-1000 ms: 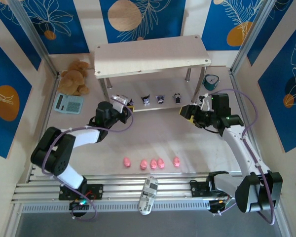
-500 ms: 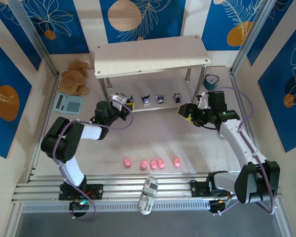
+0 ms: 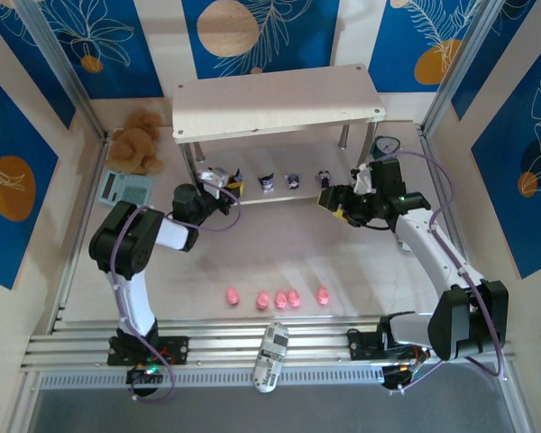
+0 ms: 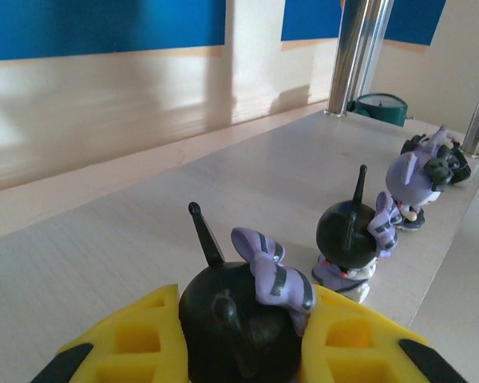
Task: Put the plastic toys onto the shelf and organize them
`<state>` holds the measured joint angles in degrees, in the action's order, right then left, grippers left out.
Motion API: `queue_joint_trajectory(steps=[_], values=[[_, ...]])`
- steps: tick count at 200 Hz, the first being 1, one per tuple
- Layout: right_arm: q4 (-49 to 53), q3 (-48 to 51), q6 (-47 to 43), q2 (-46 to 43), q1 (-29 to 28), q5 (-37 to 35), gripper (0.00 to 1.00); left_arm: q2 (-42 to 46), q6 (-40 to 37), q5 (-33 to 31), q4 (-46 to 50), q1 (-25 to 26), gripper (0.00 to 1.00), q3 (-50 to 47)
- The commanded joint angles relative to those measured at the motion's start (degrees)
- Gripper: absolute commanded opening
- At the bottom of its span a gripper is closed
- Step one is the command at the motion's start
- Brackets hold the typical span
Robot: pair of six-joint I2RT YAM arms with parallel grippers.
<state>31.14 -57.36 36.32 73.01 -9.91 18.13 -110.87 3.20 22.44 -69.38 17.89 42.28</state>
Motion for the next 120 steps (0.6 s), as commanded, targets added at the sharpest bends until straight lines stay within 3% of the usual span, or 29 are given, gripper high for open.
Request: queue_joint_trajectory(steps=[1,59,120], values=[[1.8,-2.0,-0.5,0.9,-0.6,-0.3,0.67,-2.1,1.8,-1.4,-6.5,-0.7,0.24,1.3],[2.7,-2.9,-1.0,1.9,-0.9,-0.4,0.67,-4.4,1.6,-3.5,-10.1,-0.5,0.26,0.6],[2.2,-2.6,-0.6,2.2,-1.1,-0.3,0.67,-0.9,-3.0,-6.2,3.2,0.1,0.27,2.5]])
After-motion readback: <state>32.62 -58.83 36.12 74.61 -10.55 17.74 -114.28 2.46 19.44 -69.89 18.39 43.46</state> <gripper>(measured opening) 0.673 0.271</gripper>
